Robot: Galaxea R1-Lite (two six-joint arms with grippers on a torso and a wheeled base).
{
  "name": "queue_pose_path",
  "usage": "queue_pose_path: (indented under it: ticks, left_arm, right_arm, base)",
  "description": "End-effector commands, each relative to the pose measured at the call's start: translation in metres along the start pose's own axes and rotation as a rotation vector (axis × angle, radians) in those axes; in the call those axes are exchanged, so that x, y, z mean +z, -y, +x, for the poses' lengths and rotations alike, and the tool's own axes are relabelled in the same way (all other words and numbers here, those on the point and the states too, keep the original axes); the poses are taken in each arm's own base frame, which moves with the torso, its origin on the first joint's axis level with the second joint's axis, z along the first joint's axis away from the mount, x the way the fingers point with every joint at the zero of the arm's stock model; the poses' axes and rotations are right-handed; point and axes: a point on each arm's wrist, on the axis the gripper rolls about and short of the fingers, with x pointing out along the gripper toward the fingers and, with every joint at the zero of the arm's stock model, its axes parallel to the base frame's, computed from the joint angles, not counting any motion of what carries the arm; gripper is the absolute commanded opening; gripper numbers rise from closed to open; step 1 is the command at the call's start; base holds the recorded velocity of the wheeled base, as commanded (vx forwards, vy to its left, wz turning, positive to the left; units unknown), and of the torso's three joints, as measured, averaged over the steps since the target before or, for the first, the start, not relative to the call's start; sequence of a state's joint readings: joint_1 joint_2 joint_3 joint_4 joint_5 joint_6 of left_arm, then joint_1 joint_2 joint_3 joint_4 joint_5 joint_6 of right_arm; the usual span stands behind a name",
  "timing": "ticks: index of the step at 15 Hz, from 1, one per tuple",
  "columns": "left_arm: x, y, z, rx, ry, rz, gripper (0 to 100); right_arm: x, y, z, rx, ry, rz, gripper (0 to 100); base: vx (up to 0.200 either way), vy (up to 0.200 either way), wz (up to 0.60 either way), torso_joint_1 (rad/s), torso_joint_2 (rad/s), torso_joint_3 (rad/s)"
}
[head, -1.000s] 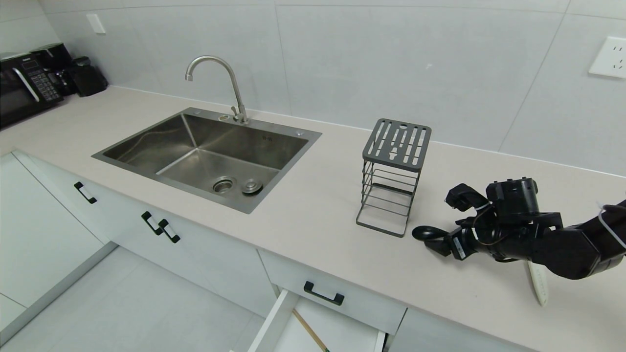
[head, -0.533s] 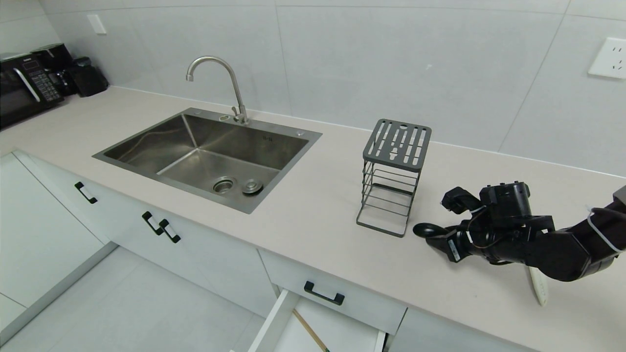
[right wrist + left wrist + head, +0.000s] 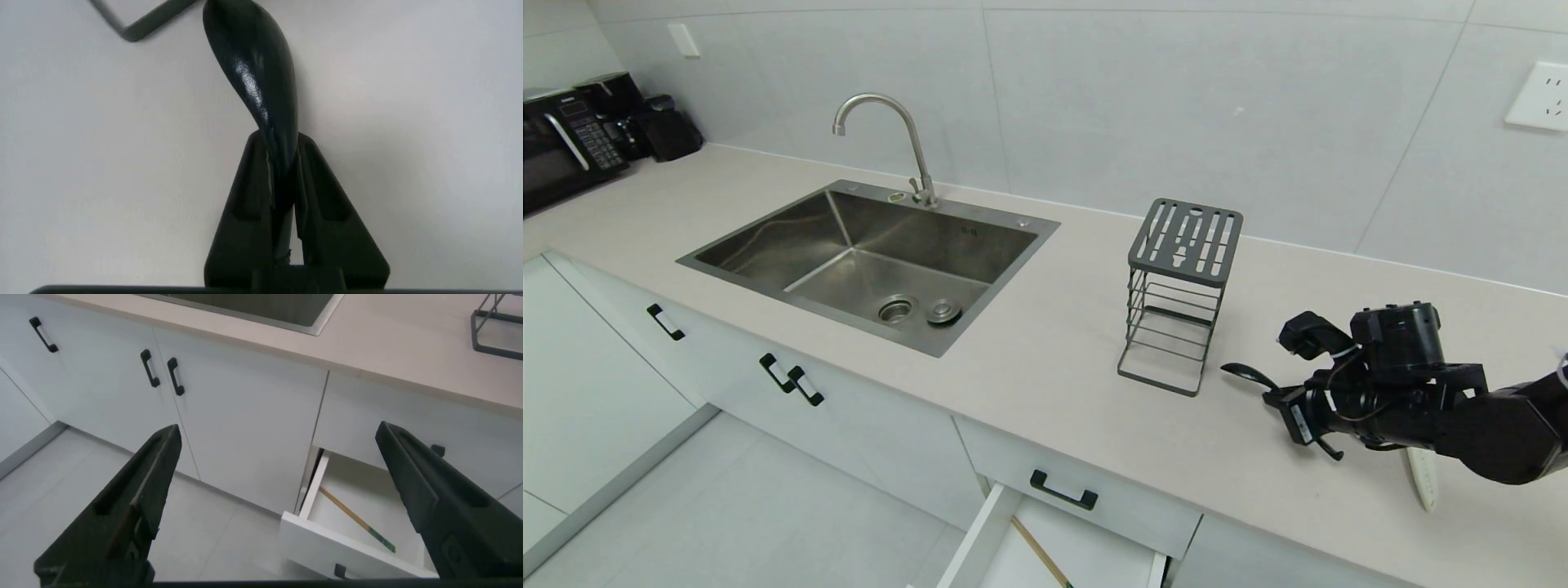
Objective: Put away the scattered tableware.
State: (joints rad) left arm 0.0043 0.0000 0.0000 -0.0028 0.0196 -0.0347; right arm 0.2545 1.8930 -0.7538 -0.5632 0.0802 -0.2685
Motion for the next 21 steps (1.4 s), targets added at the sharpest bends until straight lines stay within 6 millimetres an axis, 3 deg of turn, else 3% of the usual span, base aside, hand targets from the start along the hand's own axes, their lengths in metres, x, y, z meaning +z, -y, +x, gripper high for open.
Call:
queue_pose_path:
  ticks: [1,6,9,17,18,19,21]
  left_arm:
    - [0.000,0.000,0.000,0.002,0.000,-0.001,100]
    - [0.000,0.000,0.000,0.001,0.000,-0.001,100]
    - [0.000,0.000,0.000,0.001,0.000,-0.001,100]
    - [0.000,0.000,0.000,0.001,0.000,-0.001,100]
    - [0.000,0.000,0.000,0.001,0.000,-0.001,100]
    - [0.000,0.000,0.000,0.002,0.000,-0.001,100]
    - [0.000,0.000,0.000,0.001,0.000,-0.001,100]
  right_arm:
    - [0.009,-0.011,-0.028,0.016,0.061,-0.024,0]
    - [-0.016,-0.045,-0.069,0.104,0.034,-0.083,0]
    - [-0.025,-0.057,-0.082,0.147,0.031,-0.137,0]
    - [-0.010,-0.117,-0.078,0.440,0.094,-0.257,0]
    - [-0.010,-0.117,-0.078,0.440,0.094,-0.257,0]
    - [-0.005,-0.137,-0.079,0.510,0.104,-0.262,0]
    - [0.000,-0.155,-0.083,0.570,0.117,-0.251,0]
  base:
    - [0.000,0.000,0.00,0.000,0.00,0.000]
    - [0.000,0.000,0.00,0.000,0.00,0.000]
    - [0.000,0.000,0.00,0.000,0.00,0.000]
    - [0.000,0.000,0.00,0.000,0.00,0.000]
    - [0.000,0.000,0.00,0.000,0.00,0.000]
    - [0.000,0.000,0.00,0.000,0.00,0.000]
    - [0.000,0.000,0.00,0.000,0.00,0.000]
